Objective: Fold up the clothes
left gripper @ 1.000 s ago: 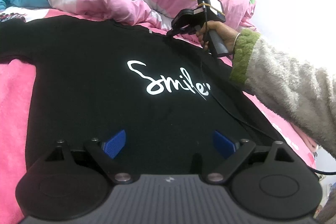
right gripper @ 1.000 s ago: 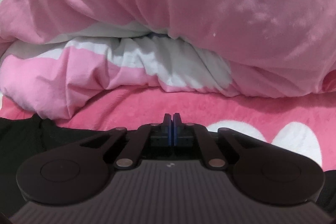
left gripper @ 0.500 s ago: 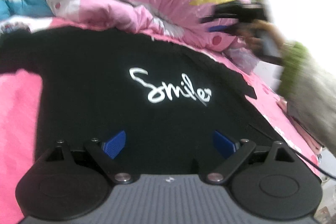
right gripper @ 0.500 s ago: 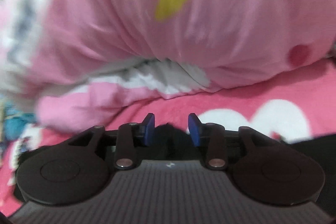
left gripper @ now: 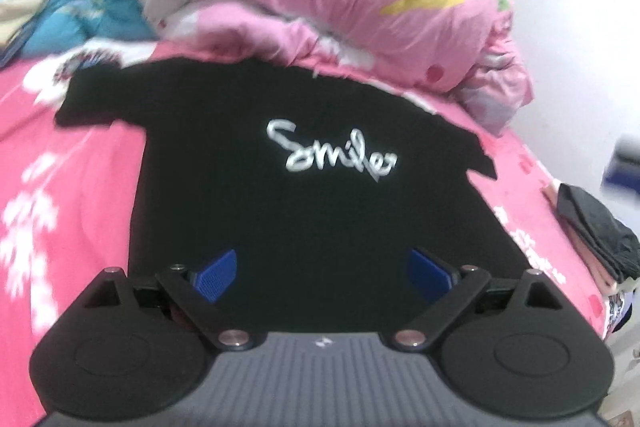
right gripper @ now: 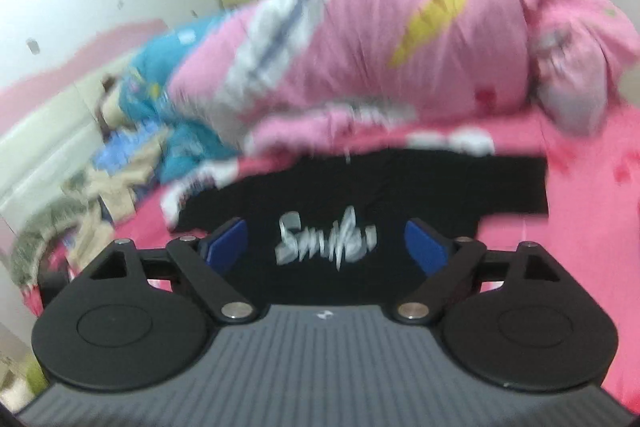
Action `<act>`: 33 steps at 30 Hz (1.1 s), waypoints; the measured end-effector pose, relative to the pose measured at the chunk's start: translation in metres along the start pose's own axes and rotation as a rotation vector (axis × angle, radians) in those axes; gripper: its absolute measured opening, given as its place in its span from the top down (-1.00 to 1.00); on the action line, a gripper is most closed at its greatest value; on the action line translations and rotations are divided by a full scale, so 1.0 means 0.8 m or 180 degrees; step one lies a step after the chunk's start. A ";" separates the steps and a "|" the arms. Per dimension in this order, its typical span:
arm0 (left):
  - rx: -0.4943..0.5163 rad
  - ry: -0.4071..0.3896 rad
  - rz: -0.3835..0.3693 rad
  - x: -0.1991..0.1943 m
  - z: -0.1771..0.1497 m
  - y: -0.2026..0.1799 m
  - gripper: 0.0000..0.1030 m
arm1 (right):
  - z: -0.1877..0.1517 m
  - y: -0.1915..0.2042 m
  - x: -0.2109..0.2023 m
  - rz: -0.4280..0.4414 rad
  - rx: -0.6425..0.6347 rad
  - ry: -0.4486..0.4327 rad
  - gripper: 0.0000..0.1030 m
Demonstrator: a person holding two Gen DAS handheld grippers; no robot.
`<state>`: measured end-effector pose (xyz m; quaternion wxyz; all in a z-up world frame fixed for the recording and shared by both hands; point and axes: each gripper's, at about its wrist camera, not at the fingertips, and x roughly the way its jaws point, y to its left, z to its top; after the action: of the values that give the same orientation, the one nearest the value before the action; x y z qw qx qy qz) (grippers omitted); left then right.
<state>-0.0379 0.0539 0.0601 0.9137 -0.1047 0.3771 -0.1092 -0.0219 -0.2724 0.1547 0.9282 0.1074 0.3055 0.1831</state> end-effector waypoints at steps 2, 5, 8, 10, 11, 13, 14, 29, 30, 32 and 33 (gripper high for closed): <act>0.0128 0.0005 0.0163 -0.003 -0.009 -0.010 -0.82 | -0.054 0.006 0.017 -0.0167 0.0080 0.0091 -0.69; 0.0246 0.0035 0.0355 -0.002 -0.019 -0.018 -0.82 | -0.104 0.014 0.035 -0.0295 0.0246 0.0184 -0.69; 0.0234 0.0077 0.0464 0.002 -0.025 -0.019 -0.82 | -0.133 0.029 0.053 -0.0407 0.0196 0.0215 -0.69; 0.0209 0.0110 0.0520 0.005 -0.029 -0.018 -0.82 | -0.146 0.040 0.059 -0.0462 0.0115 0.0270 -0.69; 0.0204 0.0126 0.0537 0.007 -0.030 -0.018 -0.82 | -0.152 0.044 0.059 -0.0481 0.0109 0.0297 -0.69; 0.0195 0.0158 0.0563 0.010 -0.032 -0.017 -0.82 | -0.158 0.045 0.062 -0.0511 0.0102 0.0331 -0.69; 0.0185 0.0171 0.0570 0.011 -0.032 -0.017 -0.82 | -0.162 0.045 0.061 -0.0526 0.0099 0.0342 -0.69; 0.0013 0.0134 0.0642 0.005 -0.041 -0.032 -0.99 | -0.171 0.045 0.052 -0.0504 0.0171 0.0363 -0.69; 0.0013 0.0139 0.0671 0.006 -0.042 -0.031 -0.99 | -0.172 0.045 0.053 -0.0501 0.0170 0.0370 -0.69; 0.0013 0.0147 0.0728 0.007 -0.042 -0.030 -0.99 | -0.173 0.047 0.054 -0.0491 0.0154 0.0380 -0.69; 0.0013 0.0152 0.0757 0.008 -0.042 -0.029 -0.99 | -0.173 0.049 0.055 -0.0492 0.0143 0.0384 -0.69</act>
<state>-0.0602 0.0259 0.0386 0.9112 -0.0547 0.4083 -0.0032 -0.0836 -0.2070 0.0338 0.9168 0.0930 0.3723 0.1102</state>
